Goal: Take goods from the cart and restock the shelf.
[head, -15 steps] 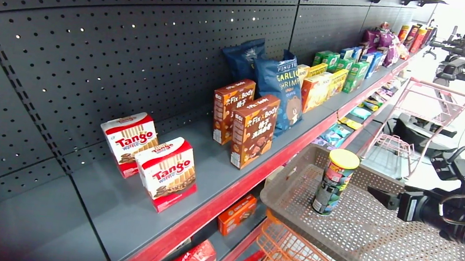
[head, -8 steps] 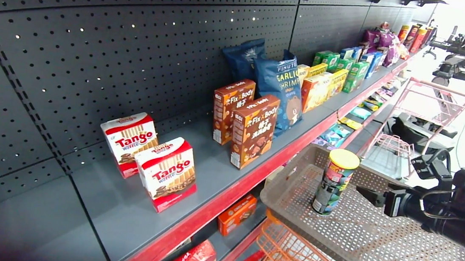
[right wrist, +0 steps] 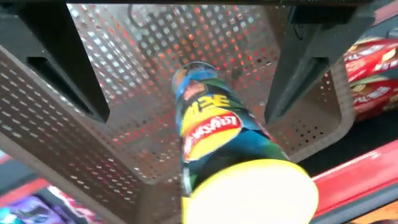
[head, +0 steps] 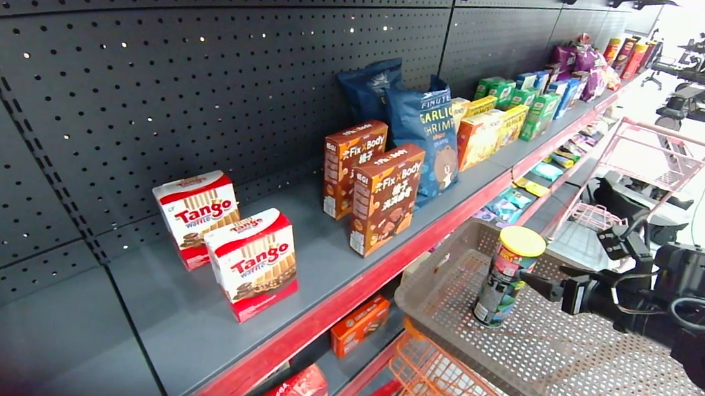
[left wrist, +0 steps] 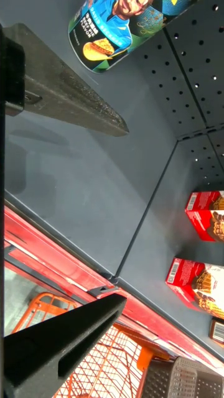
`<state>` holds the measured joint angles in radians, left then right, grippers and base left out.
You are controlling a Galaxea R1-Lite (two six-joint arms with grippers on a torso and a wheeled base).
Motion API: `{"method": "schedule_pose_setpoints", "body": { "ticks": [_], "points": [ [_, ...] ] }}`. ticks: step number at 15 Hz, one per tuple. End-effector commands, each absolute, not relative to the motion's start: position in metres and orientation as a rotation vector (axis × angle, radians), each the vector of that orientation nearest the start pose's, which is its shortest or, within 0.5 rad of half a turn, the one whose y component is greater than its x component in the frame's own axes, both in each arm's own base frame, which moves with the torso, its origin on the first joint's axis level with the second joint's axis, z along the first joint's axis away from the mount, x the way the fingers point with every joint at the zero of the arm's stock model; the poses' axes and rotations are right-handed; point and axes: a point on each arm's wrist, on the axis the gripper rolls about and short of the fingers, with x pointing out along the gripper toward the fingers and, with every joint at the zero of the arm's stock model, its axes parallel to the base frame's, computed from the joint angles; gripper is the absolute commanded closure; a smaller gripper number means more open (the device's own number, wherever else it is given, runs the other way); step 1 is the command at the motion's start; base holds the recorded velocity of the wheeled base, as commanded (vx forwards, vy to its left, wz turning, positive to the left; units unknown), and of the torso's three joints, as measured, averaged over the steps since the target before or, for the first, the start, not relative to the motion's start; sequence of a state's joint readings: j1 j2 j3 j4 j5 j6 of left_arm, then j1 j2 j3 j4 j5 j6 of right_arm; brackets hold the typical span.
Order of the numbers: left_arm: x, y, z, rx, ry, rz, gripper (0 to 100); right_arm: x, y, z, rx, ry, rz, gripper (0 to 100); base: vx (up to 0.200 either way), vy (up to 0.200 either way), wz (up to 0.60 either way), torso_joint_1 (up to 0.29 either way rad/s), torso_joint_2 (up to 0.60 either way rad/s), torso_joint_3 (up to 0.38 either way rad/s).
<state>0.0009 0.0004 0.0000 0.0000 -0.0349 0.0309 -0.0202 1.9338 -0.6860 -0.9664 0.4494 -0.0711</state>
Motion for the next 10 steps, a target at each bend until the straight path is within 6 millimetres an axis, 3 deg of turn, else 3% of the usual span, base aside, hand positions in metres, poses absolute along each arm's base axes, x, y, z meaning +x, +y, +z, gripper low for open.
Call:
{"method": "schedule_pose_setpoints", "body": {
  "ticks": [1, 10],
  "points": [
    [-0.023, -0.001, 0.075, 0.031, -0.001, -0.034, 0, 0.339, 0.005, 0.105, -0.017, 0.265, 0.458, 0, 0.0, 0.0, 0.0, 0.0, 0.0, 0.0],
    [-0.023, -0.001, 0.075, 0.031, -0.001, -0.034, 0, 0.37, 0.01, 0.092, -0.022, 0.246, 0.559, 0, 0.0, 0.0, 0.0, 0.0, 0.0, 0.0]
  ]
}}
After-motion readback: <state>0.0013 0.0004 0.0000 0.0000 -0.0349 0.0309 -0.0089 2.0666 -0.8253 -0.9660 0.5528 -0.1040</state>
